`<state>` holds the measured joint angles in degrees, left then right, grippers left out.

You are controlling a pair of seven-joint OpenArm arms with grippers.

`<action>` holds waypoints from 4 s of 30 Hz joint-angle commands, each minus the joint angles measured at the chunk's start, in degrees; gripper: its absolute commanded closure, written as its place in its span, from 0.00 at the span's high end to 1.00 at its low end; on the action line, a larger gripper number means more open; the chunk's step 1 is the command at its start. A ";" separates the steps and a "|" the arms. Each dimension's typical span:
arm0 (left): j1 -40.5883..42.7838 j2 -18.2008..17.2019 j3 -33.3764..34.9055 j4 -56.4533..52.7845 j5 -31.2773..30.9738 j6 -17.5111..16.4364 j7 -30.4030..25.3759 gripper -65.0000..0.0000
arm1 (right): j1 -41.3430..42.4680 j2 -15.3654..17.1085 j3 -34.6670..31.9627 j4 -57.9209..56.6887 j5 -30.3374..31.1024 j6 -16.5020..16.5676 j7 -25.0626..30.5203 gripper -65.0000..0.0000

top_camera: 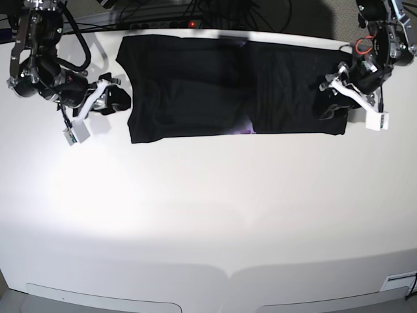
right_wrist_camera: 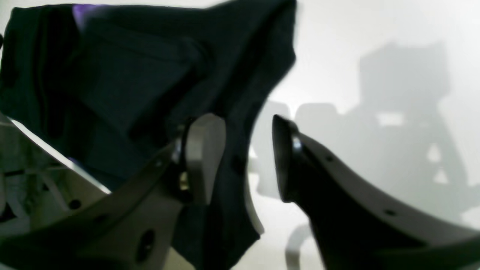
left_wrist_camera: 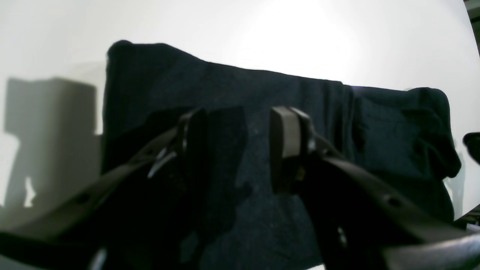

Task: Fold the T-shirt properly
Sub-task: 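Fold both strip ends inward toward the middle with both grippers, then grasp the folded bundle edge with the right gripper and lift it, then flip the bundle over with both grippers, exposing the sun print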

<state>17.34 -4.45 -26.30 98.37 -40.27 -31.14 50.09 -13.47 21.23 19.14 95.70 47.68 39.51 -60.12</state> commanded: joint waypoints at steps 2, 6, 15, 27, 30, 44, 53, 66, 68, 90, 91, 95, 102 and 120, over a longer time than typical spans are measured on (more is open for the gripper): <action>0.02 -0.31 -0.17 0.96 -1.07 -0.59 -0.98 0.41 | 0.46 1.40 0.35 -2.23 3.50 0.49 0.83 0.49; 0.09 -0.33 -0.17 0.98 -1.09 -0.57 -0.85 0.41 | 0.52 2.45 0.35 -6.58 6.97 0.49 1.01 0.56; 0.17 -0.31 -0.17 0.96 -1.07 -0.59 -0.83 0.41 | 3.30 2.38 -4.92 -15.58 7.02 0.49 0.50 0.56; 0.61 -0.33 -0.17 0.96 -1.05 -0.59 -1.09 0.41 | 4.26 2.38 -16.41 -17.18 14.05 0.49 -0.59 0.56; 0.61 -0.33 -0.17 0.96 -1.05 -0.59 -1.09 0.41 | 4.26 2.40 -16.44 -17.18 14.05 0.49 -0.52 0.40; 1.14 -0.33 -0.17 0.96 8.44 -0.61 -1.18 0.41 | 8.09 2.56 -2.21 -10.21 14.32 0.49 -8.57 0.00; 2.69 -0.31 2.62 -2.05 18.10 -0.63 -9.09 0.41 | 7.28 -1.20 -1.92 1.84 25.03 0.49 -15.58 0.00; 2.80 -0.33 15.43 -10.12 20.76 -0.79 -15.23 0.41 | 9.88 -14.88 -17.73 4.31 13.33 0.49 -8.68 0.00; 2.80 -0.33 16.79 -10.12 20.76 -0.79 -15.26 0.41 | 10.86 -17.64 -20.24 4.31 9.35 0.49 -7.54 0.00; 2.67 -0.39 17.27 -10.10 20.76 -0.76 -15.23 0.41 | 11.23 -27.45 -35.71 4.26 0.46 -3.30 -0.68 0.52; 2.67 -0.90 17.25 -10.10 20.76 -0.76 -15.21 0.41 | 11.23 -27.47 -35.71 4.26 1.97 -3.30 -0.68 0.52; 2.69 -4.35 17.25 -10.08 20.72 -0.57 -15.17 0.41 | 11.26 -28.50 -35.71 4.26 7.72 -3.30 -0.85 0.52; 2.69 -12.59 17.25 -8.35 18.45 4.50 -14.12 0.41 | 12.39 -29.53 -35.67 4.26 11.43 -3.08 -3.80 0.52; 9.20 -16.06 17.33 11.93 -0.44 11.87 -13.73 0.04 | 21.92 -23.34 -35.60 4.24 -19.26 -3.08 3.54 0.00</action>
<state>26.22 -20.14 -8.78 109.49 -40.27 -19.03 37.26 7.38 -1.56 -16.49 99.00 27.40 36.25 -57.93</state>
